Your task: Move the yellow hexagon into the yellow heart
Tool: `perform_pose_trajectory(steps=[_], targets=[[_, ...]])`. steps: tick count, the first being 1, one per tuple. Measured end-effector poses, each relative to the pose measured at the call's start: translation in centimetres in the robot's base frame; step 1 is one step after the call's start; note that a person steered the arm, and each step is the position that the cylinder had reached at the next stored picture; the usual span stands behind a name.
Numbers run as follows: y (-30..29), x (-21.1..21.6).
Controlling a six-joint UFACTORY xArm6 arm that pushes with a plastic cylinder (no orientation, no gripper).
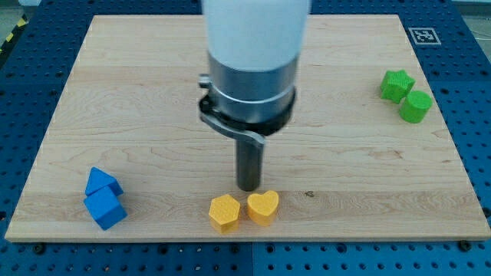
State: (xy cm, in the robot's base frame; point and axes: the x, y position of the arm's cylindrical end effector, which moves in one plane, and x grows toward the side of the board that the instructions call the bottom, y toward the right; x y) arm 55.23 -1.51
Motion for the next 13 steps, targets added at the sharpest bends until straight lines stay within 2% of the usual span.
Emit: perform_pose_trajectory(steps=[2,3,5,8,11,13], targets=[[-8.9,-0.2],[-10.2,1.7],[-9.2,5.4],[-2.3,5.4],[-2.6,6.6],[-2.3,4.6]])
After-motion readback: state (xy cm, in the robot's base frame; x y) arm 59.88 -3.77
